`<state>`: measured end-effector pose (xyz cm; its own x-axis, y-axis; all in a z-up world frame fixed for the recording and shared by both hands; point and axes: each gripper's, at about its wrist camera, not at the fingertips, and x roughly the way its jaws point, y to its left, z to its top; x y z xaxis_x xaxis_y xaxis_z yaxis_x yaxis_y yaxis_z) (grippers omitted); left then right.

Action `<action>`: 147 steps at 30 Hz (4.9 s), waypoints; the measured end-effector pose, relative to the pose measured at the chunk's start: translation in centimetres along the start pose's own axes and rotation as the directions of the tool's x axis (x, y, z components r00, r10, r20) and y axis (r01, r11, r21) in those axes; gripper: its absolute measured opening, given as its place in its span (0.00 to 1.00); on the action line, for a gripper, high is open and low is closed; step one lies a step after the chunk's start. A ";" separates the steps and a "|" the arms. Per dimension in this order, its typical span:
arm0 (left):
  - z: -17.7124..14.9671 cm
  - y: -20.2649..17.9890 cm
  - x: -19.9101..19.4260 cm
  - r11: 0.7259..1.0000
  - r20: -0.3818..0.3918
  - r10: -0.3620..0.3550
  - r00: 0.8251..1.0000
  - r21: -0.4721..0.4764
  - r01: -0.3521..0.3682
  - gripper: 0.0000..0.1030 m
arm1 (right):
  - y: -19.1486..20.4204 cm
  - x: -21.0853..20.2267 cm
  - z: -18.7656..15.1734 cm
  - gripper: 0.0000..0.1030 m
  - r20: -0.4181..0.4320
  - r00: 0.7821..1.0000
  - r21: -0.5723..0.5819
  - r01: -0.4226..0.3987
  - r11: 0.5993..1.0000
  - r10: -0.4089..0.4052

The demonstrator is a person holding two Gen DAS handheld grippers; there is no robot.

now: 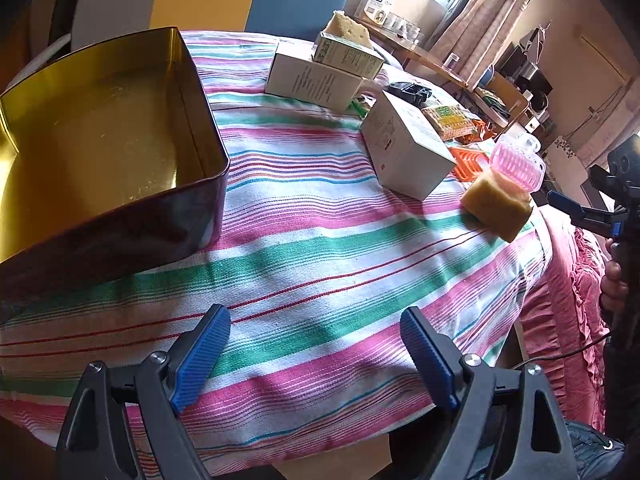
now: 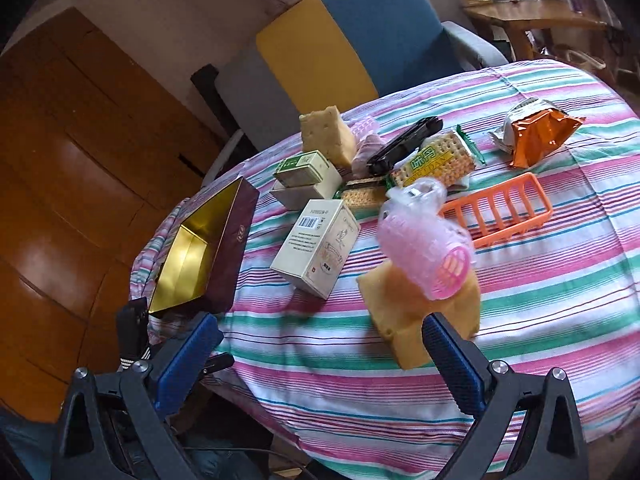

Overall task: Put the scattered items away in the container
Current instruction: 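Grasp the pink hair roller with the left tool while the right tool approaches the sponge, then grasp the yellow sponge with the right tool while the left tool holds the roller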

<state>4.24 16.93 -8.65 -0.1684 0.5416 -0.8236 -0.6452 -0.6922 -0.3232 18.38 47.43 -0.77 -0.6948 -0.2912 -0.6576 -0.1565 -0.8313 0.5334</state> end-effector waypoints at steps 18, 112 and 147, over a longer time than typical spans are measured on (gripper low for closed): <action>0.4 -1.2 -0.2 0.998 -0.024 0.058 0.998 0.026 -0.057 0.73 | -1.6 3.5 0.5 0.91 0.006 0.937 -0.046 0.348 0.936 -0.348; 2.8 -4.6 2.7 0.986 -0.039 -0.116 0.993 0.115 0.119 0.64 | -1.0 6.8 -2.8 0.91 -0.009 0.995 0.138 0.103 0.985 -0.103; 3.0 -4.8 1.9 0.984 -0.039 -0.071 0.997 0.161 0.077 0.70 | -1.0 3.1 -3.7 0.80 0.066 0.936 -0.078 0.351 0.933 -0.346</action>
<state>4.77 22.75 -7.23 -0.0926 0.5705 -0.8160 -0.7678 -0.5627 -0.3063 18.96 45.56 -5.31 -0.6420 0.0466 -0.7653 -0.3352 -0.9147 0.2256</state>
